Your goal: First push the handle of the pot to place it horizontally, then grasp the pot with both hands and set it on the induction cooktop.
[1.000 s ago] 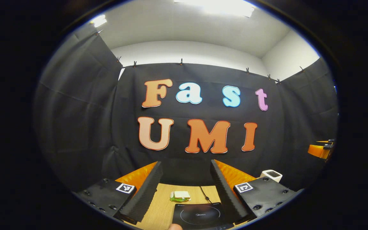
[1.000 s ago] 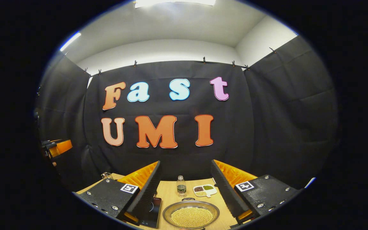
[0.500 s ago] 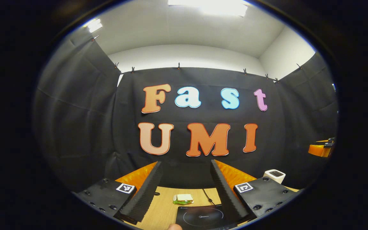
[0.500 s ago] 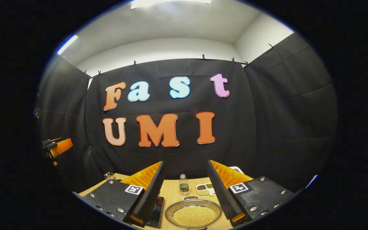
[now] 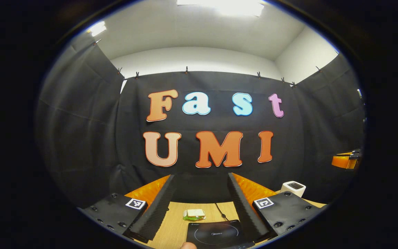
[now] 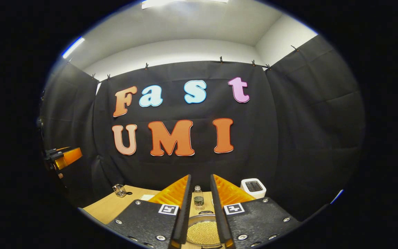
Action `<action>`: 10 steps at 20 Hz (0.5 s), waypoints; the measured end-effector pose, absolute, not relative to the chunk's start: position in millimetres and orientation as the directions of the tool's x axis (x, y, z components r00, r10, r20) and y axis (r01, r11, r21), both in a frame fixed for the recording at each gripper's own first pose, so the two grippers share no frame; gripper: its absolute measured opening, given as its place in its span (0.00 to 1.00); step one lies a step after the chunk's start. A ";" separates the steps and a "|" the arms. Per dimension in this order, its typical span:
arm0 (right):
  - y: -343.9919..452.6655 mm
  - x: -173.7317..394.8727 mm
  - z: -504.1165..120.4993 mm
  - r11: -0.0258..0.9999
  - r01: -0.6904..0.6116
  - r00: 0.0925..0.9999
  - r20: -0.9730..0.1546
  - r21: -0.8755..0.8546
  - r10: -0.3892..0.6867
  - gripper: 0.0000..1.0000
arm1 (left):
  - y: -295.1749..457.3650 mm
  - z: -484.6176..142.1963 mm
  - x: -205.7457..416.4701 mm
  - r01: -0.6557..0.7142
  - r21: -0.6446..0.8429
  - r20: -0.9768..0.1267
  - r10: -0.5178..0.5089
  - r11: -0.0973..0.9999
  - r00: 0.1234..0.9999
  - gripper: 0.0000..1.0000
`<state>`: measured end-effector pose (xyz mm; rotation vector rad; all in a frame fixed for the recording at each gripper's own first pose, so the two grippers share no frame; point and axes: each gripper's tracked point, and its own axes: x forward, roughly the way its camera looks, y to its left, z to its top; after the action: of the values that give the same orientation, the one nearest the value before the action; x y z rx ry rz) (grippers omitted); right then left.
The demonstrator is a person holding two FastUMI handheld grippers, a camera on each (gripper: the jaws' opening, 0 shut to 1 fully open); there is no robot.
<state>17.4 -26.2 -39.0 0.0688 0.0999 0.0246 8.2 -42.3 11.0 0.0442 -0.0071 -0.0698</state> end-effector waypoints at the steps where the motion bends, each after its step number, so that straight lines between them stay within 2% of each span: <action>1: -25.7 17.2 -41.7 0.998 -0.019 0.994 -0.104 0.067 0.026 0.28 | -42.9 10.0 7.0 0.071 0.044 0.005 -0.071 0.996 0.997 0.99; 7: -26.2 14.1 -66.4 0.997 -0.014 0.990 -0.140 0.071 0.024 0.05 | -46.0 7.2 6.5 0.073 0.050 0.005 -0.073 0.996 0.997 0.99; 10: -29.6 12.7 -85.7 0.996 -0.005 0.986 -0.163 0.094 0.020 0.00 | -44.4 5.2 6.8 0.074 0.053 0.001 -0.074 0.996 0.997 0.99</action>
<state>12.7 -29.6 -85.7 0.0939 0.1642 0.0126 6.8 -44.4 5.2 0.0533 -0.0035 -0.0742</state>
